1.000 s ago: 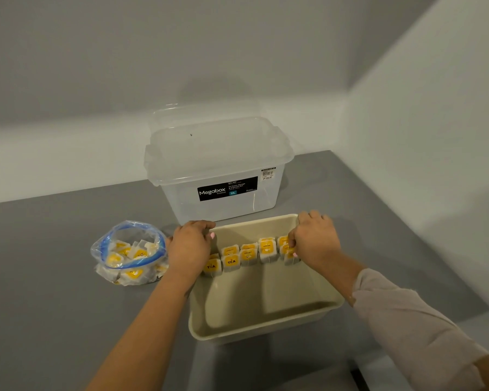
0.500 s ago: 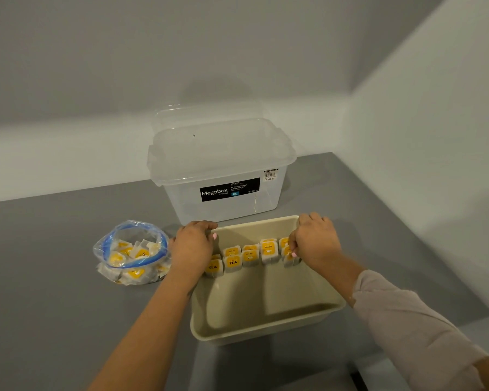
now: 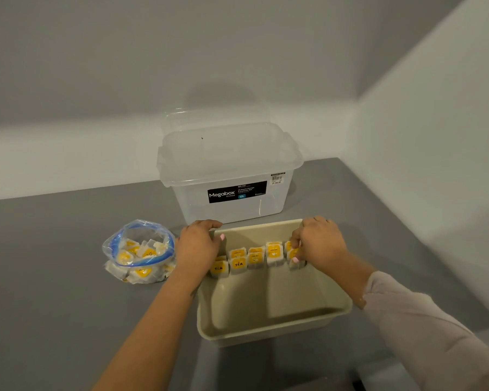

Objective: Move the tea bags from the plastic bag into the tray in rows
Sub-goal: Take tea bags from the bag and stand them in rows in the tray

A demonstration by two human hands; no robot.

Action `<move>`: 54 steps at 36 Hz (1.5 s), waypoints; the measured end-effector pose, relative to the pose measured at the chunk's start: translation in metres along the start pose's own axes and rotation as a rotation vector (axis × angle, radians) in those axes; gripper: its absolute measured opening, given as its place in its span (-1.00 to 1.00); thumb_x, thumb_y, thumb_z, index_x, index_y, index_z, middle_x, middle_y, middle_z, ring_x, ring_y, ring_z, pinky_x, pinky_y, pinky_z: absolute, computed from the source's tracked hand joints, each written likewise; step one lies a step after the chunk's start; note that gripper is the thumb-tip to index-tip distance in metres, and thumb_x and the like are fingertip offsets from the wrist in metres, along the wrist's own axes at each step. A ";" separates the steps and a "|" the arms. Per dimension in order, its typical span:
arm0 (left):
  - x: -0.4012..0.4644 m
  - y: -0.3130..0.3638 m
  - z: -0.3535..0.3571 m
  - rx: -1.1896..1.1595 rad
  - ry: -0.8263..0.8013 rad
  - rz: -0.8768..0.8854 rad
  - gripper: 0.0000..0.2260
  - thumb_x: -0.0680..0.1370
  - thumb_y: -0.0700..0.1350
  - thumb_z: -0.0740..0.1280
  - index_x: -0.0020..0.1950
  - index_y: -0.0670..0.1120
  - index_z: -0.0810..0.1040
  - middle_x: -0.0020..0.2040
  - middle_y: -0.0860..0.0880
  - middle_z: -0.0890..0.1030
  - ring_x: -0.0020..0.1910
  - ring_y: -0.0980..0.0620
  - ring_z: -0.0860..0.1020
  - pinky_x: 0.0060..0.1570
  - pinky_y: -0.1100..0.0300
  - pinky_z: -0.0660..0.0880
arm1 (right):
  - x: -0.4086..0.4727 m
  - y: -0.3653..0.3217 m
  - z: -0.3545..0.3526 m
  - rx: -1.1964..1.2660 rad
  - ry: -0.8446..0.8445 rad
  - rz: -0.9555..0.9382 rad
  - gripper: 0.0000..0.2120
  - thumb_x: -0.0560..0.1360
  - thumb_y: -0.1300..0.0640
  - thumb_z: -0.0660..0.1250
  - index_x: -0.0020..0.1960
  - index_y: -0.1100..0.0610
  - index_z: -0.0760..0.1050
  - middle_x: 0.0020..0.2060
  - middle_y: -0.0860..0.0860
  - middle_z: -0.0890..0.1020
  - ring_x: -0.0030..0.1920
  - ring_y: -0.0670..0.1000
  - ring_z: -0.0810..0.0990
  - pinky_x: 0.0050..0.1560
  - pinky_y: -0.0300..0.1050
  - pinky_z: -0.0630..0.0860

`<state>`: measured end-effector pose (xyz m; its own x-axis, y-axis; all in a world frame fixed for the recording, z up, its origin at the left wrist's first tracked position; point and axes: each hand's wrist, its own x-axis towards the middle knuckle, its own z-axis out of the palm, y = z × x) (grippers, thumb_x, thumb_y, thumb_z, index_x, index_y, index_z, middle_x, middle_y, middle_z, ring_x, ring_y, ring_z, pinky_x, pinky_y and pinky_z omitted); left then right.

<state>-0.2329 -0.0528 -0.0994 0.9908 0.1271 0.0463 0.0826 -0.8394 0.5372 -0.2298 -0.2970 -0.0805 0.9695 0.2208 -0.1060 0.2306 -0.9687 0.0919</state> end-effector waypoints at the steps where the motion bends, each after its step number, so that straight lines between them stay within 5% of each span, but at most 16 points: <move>1: -0.001 0.000 -0.002 -0.009 0.007 -0.001 -0.72 0.55 0.00 0.31 0.26 0.08 0.51 0.27 0.00 0.51 0.22 -0.02 0.47 0.20 0.04 0.45 | 0.001 -0.002 -0.002 0.021 0.015 0.000 -0.76 0.42 -0.10 0.40 0.07 -0.11 0.57 0.04 -0.02 0.50 0.12 0.03 0.42 0.12 -0.13 0.28; 12: -0.003 -0.024 -0.039 -0.113 0.080 0.043 -0.80 0.55 -0.13 0.31 0.16 0.03 0.57 0.24 -0.03 0.55 0.13 -0.02 0.53 0.11 0.14 0.42 | 0.015 -0.054 -0.030 0.247 0.237 -0.026 -0.79 0.51 -0.12 0.30 0.01 -0.02 0.57 -0.06 -0.02 0.59 0.05 0.02 0.51 0.11 -0.10 0.33; 24: 0.027 -0.093 -0.103 -0.121 0.093 0.032 -0.80 0.57 -0.20 0.28 0.13 0.03 0.58 0.20 0.00 0.54 0.01 0.07 0.54 -0.06 0.30 0.38 | 0.057 -0.160 -0.062 0.276 0.294 -0.155 -0.83 0.52 -0.09 0.29 0.03 -0.05 0.57 -0.19 -0.09 0.50 0.04 0.00 0.49 0.05 -0.11 0.31; 36: 0.063 -0.159 -0.123 -0.010 -0.099 0.027 -0.63 0.51 -0.07 0.38 0.31 0.02 0.46 0.29 0.01 0.49 0.21 0.01 0.48 0.11 0.20 0.41 | 0.098 -0.257 -0.062 0.156 0.055 -0.315 -0.76 0.59 0.08 0.20 0.15 -0.11 0.58 0.04 -0.01 0.62 0.02 0.03 0.57 0.11 -0.11 0.39; 43: 0.071 -0.174 -0.111 -0.048 -0.147 0.022 -0.59 0.49 -0.10 0.38 0.32 -0.03 0.42 0.22 -0.02 0.55 0.13 0.00 0.54 0.12 0.14 0.48 | 0.106 -0.292 -0.051 0.111 -0.099 -0.344 -0.70 0.57 0.18 0.20 0.27 0.09 0.52 0.17 0.12 0.55 0.11 0.13 0.55 0.06 -0.13 0.41; 50: 0.073 -0.176 -0.109 -0.106 -0.156 0.041 -0.61 0.49 -0.16 0.38 0.31 0.00 0.44 0.17 0.01 0.57 0.04 0.04 0.57 0.08 0.16 0.52 | 0.115 -0.304 -0.035 0.108 -0.214 -0.257 -0.79 0.56 0.17 0.21 0.09 0.16 0.58 -0.01 0.09 0.62 -0.03 0.08 0.60 0.07 -0.14 0.50; 54: 0.073 -0.176 -0.109 -0.108 -0.162 0.043 -0.61 0.49 -0.15 0.38 0.30 0.04 0.44 0.16 0.05 0.57 0.01 0.07 0.57 0.06 0.16 0.54 | 0.120 -0.306 -0.032 0.055 -0.242 -0.261 -0.77 0.58 0.13 0.23 0.18 0.14 0.55 0.01 0.07 0.62 -0.04 0.04 0.58 0.14 -0.14 0.50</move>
<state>-0.1867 0.1614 -0.0990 0.9982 -0.0023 -0.0604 0.0360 -0.7796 0.6252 -0.1811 0.0298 -0.0897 0.8294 0.4347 -0.3510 0.4568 -0.8893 -0.0220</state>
